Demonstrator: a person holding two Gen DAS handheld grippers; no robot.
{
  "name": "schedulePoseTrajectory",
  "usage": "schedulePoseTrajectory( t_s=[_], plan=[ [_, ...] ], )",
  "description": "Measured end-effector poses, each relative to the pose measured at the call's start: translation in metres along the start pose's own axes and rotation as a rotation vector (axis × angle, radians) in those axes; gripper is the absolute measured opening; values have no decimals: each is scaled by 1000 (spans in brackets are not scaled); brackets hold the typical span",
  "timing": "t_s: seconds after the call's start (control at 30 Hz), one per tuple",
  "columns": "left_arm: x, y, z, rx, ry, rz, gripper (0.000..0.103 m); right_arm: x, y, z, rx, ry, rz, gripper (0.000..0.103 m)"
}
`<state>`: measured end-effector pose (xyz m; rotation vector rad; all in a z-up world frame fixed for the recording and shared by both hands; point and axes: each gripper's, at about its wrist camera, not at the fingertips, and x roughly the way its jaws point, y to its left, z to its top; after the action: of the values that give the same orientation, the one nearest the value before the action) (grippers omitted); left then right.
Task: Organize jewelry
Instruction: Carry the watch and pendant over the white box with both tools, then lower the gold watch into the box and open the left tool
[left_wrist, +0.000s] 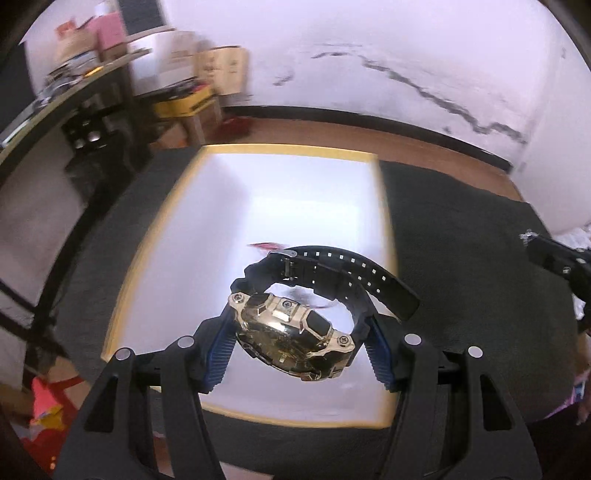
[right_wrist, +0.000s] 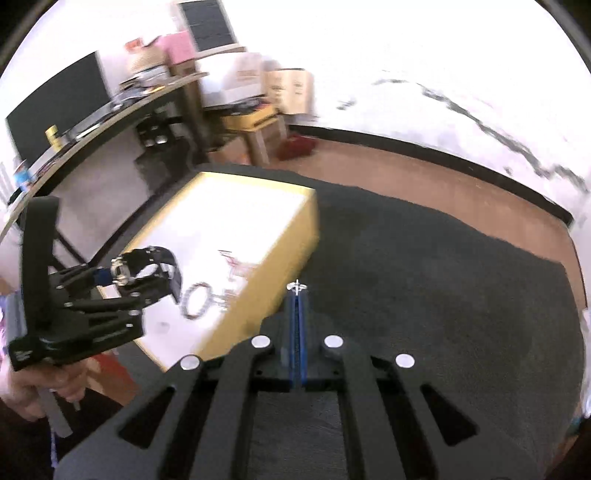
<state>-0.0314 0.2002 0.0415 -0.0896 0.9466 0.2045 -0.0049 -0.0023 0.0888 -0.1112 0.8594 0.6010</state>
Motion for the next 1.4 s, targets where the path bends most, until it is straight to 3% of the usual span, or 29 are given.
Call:
schedulePoseTrajectory(
  t_s=[0.2, 0.5, 0.83, 1.4],
  plan=[
    [-13, 60, -1, -55, -30, 91, 61, 17, 74, 25, -84, 2, 44, 2],
    [-16, 103, -12, -113, -36, 94, 61, 56, 127, 31, -131, 55, 36, 2],
    [4, 109, -17, -132, -18, 62, 61, 83, 129, 20, -118, 103, 3, 2],
    [48, 103, -21, -121, 13, 51, 61, 88, 120, 19, -130, 121, -26, 2]
  ],
)
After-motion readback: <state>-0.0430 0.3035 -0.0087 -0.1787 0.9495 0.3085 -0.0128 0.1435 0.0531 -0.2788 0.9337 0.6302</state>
